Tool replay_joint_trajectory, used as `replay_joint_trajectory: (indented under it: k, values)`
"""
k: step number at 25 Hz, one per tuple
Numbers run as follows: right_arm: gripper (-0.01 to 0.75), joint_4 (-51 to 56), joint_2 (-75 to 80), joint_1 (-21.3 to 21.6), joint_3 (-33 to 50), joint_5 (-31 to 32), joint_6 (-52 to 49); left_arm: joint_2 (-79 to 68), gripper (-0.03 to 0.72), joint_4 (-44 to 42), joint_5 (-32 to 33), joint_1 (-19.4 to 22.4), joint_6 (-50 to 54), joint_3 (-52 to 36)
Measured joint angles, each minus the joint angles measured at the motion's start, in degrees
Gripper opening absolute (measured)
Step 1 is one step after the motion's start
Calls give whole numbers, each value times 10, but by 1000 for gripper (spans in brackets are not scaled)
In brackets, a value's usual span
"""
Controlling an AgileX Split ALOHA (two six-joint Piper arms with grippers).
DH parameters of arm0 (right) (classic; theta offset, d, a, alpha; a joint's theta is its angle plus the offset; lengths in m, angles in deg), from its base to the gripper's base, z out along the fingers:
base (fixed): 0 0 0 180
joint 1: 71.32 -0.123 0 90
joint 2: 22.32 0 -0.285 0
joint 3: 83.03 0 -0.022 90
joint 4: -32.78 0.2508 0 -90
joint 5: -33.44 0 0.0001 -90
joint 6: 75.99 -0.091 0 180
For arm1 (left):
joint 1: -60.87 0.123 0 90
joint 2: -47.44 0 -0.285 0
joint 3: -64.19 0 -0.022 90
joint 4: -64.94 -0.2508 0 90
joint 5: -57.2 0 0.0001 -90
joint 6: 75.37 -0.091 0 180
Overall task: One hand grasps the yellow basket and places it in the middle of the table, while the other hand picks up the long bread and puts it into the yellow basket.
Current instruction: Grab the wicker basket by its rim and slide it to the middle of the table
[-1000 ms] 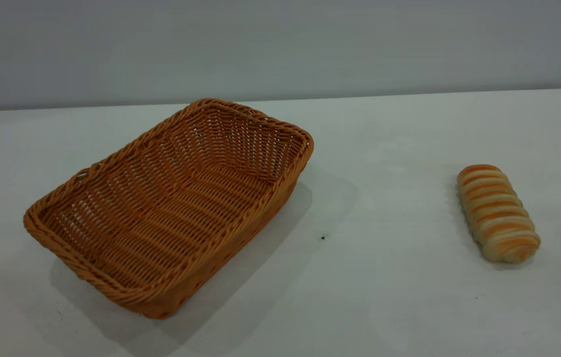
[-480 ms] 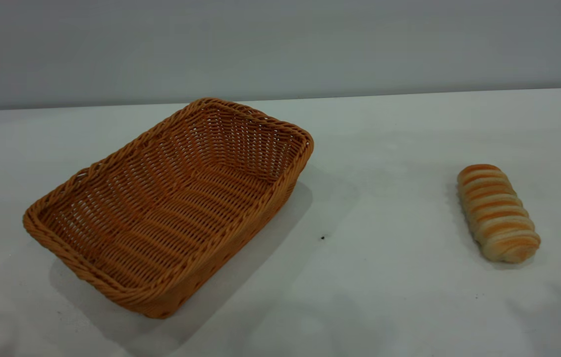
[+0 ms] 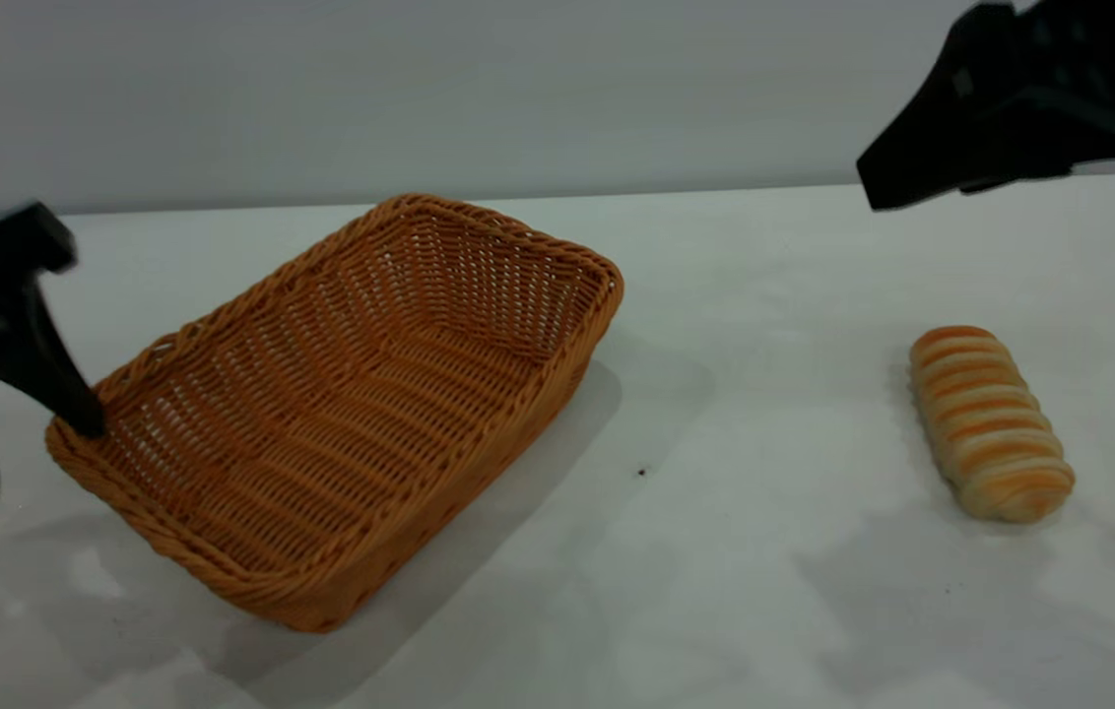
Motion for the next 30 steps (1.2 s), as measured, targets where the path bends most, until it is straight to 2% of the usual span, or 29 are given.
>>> replay_joint_trajectory:
  k: [6,12,15,21,26,30]
  values:
    - [550,4,6,0,-1,-9,6,-68,581,22,-65,-37,38,2]
    - [550,5,6,0,-2,-10,12,-150,564,60,-179,-79,93,5]
    - [550,5,6,0,-2,-10,13,-187,472,82,-215,-84,116,5]
    - [550,5,6,0,-2,-10,13,-207,109,102,-234,-84,137,7]
    - [550,5,6,5,-2,-2,7,-202,103,92,-229,-85,127,15]
    - [548,4,6,48,-2,29,-15,-174,103,39,-181,-83,64,59]
